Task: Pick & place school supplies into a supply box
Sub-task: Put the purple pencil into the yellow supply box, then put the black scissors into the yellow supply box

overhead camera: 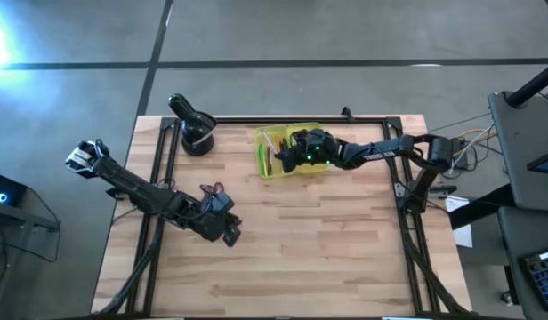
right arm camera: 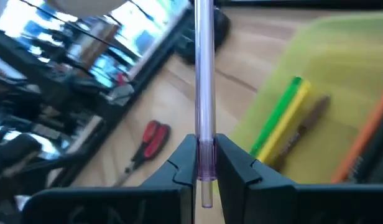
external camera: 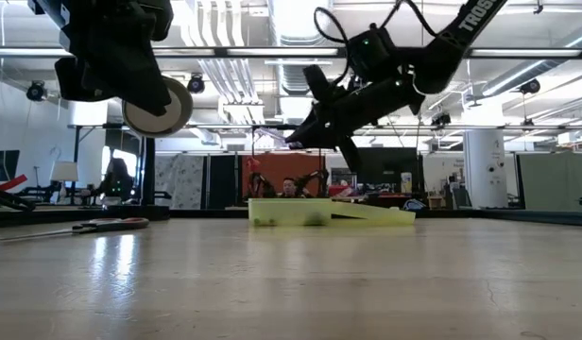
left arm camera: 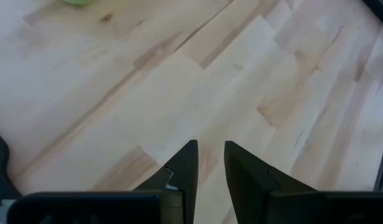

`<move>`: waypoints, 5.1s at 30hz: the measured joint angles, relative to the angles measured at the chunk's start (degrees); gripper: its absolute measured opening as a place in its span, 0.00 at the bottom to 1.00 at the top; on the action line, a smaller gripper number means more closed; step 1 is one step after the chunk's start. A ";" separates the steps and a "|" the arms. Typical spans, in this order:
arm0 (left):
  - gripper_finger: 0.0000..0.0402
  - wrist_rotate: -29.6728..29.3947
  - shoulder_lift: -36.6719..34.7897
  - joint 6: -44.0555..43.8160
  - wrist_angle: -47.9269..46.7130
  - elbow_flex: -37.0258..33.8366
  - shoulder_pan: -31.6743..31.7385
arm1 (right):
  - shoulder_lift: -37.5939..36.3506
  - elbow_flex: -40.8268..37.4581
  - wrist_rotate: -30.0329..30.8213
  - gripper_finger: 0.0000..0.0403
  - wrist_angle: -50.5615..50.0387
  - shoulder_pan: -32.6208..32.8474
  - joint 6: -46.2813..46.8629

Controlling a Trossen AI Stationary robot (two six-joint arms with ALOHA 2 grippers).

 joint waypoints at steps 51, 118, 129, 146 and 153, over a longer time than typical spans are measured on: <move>0.15 -6.01 -0.02 1.69 0.68 0.00 0.13 | 21.31 38.58 1.65 0.17 -63.78 -1.63 -0.77; 0.40 8.55 -0.02 -28.84 -20.42 -6.40 24.79 | -45.77 -0.74 -4.38 0.17 -59.79 4.49 -15.61; 0.40 6.24 -0.02 -39.22 -14.61 -12.92 24.79 | -54.38 -4.85 -2.47 0.16 -60.15 4.46 -14.23; 0.40 4.62 7.11 -38.38 -10.23 -13.14 25.79 | -56.77 -4.85 -2.54 0.16 -60.32 4.46 -14.21; 0.35 8.22 12.83 -33.33 -8.91 -12.92 26.12 | -57.53 -4.83 -2.60 0.16 -60.46 4.46 -14.13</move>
